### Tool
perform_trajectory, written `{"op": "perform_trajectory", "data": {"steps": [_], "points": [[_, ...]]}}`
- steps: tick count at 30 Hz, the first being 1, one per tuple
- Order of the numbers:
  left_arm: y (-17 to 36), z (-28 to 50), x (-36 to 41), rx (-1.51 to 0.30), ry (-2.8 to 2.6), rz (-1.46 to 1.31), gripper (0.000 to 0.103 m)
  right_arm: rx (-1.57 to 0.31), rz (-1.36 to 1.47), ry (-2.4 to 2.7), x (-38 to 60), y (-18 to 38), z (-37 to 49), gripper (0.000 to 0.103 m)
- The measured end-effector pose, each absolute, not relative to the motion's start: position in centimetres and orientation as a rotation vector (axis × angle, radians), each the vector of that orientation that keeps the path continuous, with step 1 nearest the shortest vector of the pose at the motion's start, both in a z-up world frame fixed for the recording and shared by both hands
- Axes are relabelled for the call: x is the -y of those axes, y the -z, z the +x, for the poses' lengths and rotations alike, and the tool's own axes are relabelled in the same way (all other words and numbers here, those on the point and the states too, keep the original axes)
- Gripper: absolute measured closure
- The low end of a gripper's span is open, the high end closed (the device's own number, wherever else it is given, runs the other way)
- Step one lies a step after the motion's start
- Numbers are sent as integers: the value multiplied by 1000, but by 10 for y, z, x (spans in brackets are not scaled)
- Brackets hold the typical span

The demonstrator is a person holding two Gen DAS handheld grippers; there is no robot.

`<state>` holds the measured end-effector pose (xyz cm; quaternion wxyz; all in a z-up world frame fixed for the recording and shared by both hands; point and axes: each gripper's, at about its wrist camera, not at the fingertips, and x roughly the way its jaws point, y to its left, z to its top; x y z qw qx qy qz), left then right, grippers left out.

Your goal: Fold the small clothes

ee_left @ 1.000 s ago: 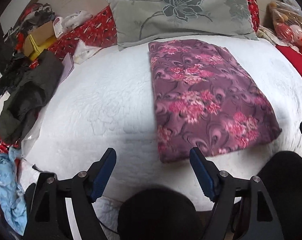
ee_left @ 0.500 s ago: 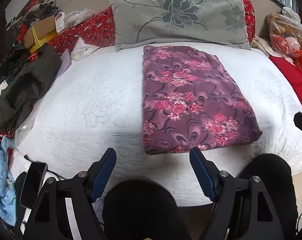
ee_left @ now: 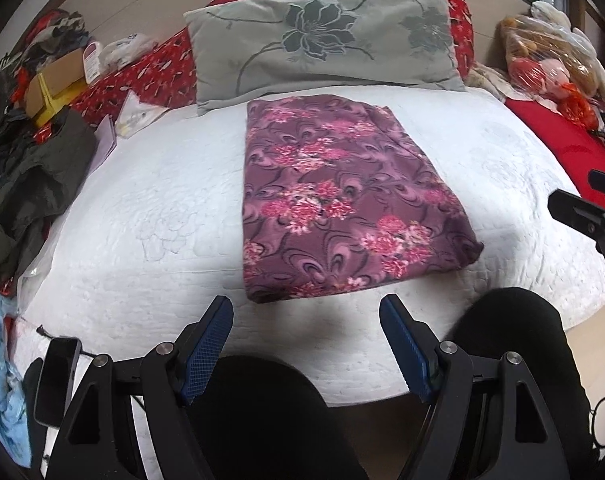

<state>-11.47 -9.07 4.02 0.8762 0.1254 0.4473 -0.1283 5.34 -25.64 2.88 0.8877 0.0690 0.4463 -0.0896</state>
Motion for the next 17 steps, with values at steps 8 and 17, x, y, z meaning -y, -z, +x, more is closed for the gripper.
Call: {"op": "perform_trajectory", "data": {"steps": [8,17], "points": [[-47,-131,112,-917,338,271,27,-928,172,201,264,-29,50,0],[-47,-133,121,-942,335,280,27,-926,190,216,272,-28,45,0]]}}
